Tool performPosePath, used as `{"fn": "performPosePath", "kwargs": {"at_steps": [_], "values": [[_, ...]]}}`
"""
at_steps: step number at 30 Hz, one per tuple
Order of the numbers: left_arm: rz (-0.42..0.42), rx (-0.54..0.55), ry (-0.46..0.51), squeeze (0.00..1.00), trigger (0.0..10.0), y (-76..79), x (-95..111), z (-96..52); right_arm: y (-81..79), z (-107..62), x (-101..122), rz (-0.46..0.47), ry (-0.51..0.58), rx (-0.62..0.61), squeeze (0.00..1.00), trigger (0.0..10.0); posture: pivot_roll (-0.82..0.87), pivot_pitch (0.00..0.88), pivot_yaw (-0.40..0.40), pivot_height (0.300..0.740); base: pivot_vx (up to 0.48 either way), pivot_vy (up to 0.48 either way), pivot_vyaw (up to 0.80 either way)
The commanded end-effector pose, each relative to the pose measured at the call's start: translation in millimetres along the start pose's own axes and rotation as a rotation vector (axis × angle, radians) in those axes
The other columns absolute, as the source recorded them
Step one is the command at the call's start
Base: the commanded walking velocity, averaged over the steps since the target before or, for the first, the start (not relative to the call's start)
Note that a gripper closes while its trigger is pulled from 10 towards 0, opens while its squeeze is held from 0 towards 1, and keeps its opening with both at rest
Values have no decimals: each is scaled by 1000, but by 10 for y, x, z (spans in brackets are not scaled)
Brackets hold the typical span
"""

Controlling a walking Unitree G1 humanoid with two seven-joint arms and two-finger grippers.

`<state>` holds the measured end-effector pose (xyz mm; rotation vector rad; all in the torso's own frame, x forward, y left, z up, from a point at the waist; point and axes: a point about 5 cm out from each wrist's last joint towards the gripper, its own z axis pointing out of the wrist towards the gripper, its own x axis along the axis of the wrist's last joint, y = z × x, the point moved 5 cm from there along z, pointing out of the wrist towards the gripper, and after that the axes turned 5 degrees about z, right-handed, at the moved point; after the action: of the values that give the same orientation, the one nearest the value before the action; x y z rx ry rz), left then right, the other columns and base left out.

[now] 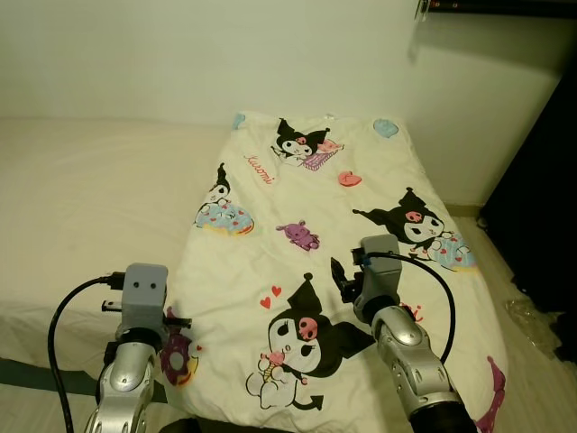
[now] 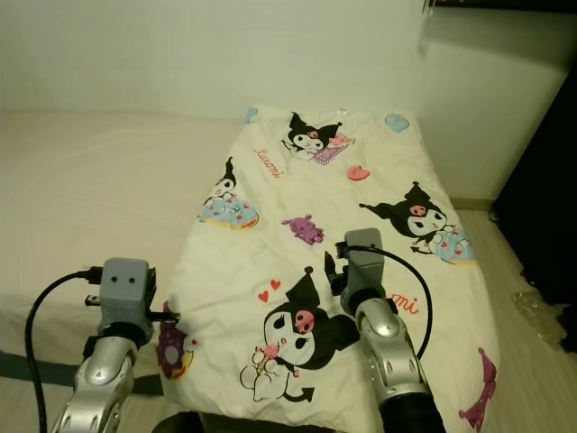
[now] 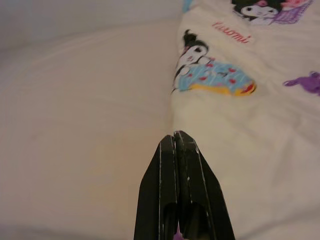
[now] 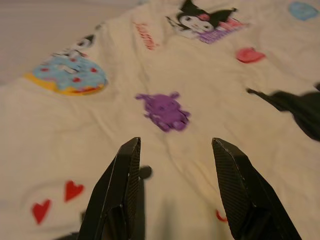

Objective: Clean up the room

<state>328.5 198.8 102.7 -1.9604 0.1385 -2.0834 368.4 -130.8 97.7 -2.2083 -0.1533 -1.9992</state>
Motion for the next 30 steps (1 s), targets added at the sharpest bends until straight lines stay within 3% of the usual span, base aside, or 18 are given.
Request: {"fn": "performPosePath", "kwargs": {"at_steps": [1,14,30], "values": [[0,-27,-5,0,10000,71,-12,15,29,-14,9,10,14,-17,0,10000,-45,57,16,615,0,0,0],[-19,-21,-8,0,10000,94,-12,6,115,-31,-10,-5,21,-19,0,10000,-44,45,2,660,0,0,0],[-30,22,-14,0,10000,27,-58,-128,31,-59,-52,4,15,23,0,10000,-42,58,7,710,0,0,0]]}}
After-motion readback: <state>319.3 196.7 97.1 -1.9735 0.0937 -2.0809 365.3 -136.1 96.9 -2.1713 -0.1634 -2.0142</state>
